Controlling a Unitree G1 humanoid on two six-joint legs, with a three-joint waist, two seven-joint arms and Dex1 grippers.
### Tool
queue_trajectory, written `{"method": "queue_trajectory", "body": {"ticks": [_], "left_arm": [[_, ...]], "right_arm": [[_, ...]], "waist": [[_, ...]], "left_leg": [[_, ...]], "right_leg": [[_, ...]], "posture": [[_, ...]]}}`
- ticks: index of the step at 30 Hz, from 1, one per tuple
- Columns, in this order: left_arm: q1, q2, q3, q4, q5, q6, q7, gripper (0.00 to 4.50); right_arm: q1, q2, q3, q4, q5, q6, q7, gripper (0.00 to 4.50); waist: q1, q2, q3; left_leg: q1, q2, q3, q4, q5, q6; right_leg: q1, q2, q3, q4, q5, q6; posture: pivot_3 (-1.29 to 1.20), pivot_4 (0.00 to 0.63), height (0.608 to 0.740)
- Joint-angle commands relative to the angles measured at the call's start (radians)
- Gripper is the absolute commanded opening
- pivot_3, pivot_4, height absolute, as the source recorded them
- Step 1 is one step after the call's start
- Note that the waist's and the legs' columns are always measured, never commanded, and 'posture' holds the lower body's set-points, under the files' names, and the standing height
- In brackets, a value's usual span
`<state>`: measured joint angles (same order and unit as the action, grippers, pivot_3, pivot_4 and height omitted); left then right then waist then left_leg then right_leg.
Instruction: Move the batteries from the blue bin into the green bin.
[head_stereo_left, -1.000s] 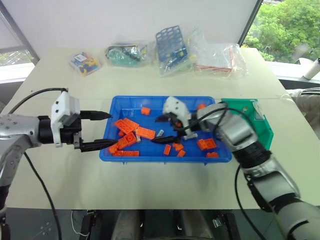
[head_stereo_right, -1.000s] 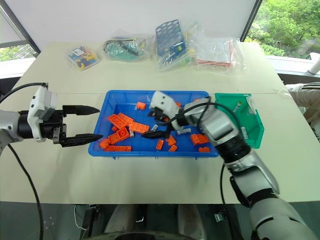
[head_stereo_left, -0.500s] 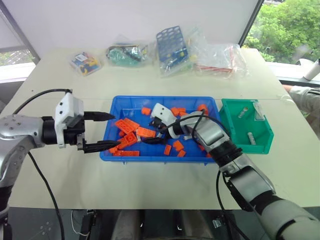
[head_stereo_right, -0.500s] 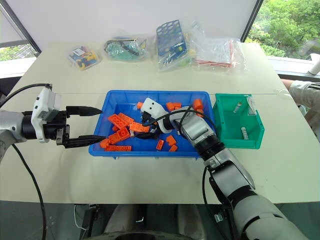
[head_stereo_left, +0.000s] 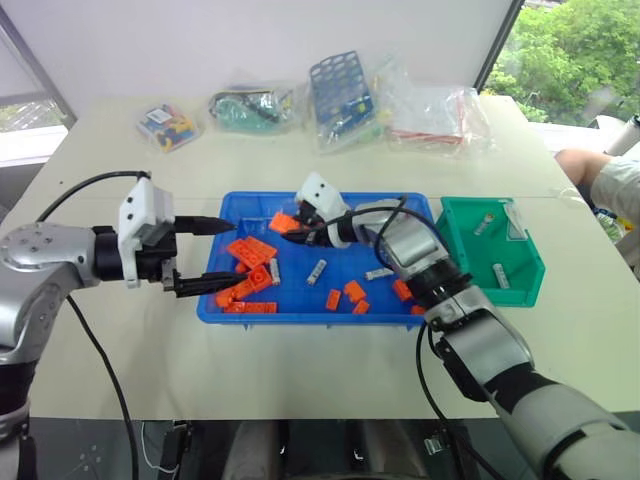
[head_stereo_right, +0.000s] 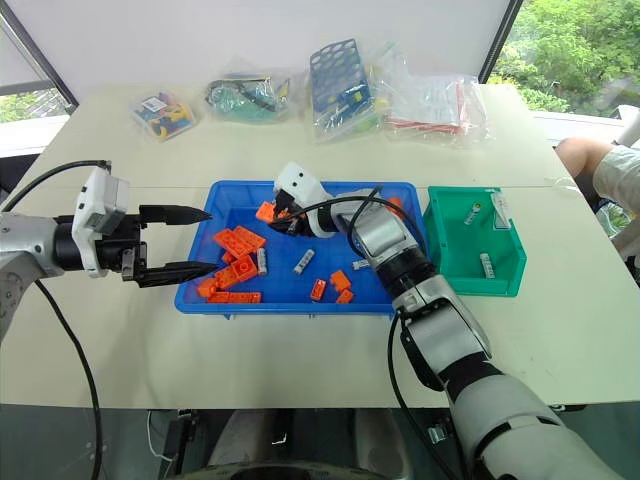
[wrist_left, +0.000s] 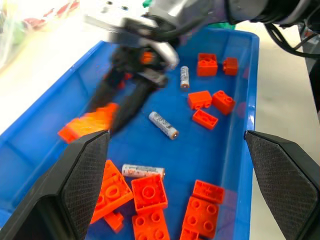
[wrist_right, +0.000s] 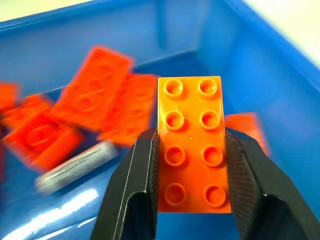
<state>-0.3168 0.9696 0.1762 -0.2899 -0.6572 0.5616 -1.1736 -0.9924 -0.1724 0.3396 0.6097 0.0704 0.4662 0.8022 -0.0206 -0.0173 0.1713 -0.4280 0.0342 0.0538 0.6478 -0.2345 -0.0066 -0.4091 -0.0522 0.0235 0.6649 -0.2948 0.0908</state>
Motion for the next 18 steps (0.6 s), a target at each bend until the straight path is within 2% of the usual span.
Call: {"method": "queue_trajectory", "body": {"ticks": [1, 3, 7, 12, 18], "left_arm": [[-0.018, 0.001, 0.01, -0.008, 0.003, -0.014, -0.002, 4.5], [-0.018, 0.001, 0.01, -0.005, 0.004, -0.015, -0.004, 4.5], [-0.006, 0.005, 0.017, -0.008, 0.006, -0.015, -0.009, 4.5], [0.012, 0.01, 0.026, -0.012, 0.015, -0.022, -0.014, 4.5], [0.017, 0.012, 0.035, -0.016, 0.013, -0.019, -0.014, 4.5]], "right_arm": [[-0.028, 0.006, -0.012, 0.035, -0.028, -0.05, 0.002, 2.52], [-0.037, 0.004, -0.018, 0.028, -0.031, -0.064, 0.015, 3.47], [-0.032, -0.022, -0.04, -0.063, 0.019, -0.067, 0.133, 3.47], [0.019, -0.075, 0.012, -0.176, 0.047, -0.092, 0.338, 3.47], [0.061, -0.081, 0.076, -0.196, 0.018, -0.138, 0.427, 3.47]], "waist": [[0.001, 0.0, 0.0], [0.0, 0.0, 0.0], [-0.001, 0.0, 0.0], [0.0, 0.0, 0.0], [0.0, 0.0, 0.0]], "left_leg": [[0.0, 0.0, 0.0, 0.0, 0.0, 0.0], [0.0, 0.0, 0.0, 0.0, 0.0, 0.0], [0.0, 0.001, 0.0, 0.0, 0.0, 0.0], [0.0, 0.001, 0.0, 0.0, 0.0, 0.0], [0.0, 0.001, 0.0, 0.0, 0.0, 0.0]], "right_leg": [[0.0, 0.0, 0.0, 0.0, 0.0, 0.0], [0.0, 0.0, 0.0, 0.0, 0.0, 0.0], [0.0, 0.0, 0.0, 0.0, 0.0, 0.0], [0.0, 0.0, 0.0, 0.0, 0.0, 0.0], [0.0, 0.0, 0.0, 0.0, 0.0, 0.0]], "posture": [[0.0, 0.15, 0.739], [0.0, 0.15, 0.739], [0.0, 0.15, 0.739], [0.0, 0.15, 0.739], [0.0, 0.15, 0.739]]}}
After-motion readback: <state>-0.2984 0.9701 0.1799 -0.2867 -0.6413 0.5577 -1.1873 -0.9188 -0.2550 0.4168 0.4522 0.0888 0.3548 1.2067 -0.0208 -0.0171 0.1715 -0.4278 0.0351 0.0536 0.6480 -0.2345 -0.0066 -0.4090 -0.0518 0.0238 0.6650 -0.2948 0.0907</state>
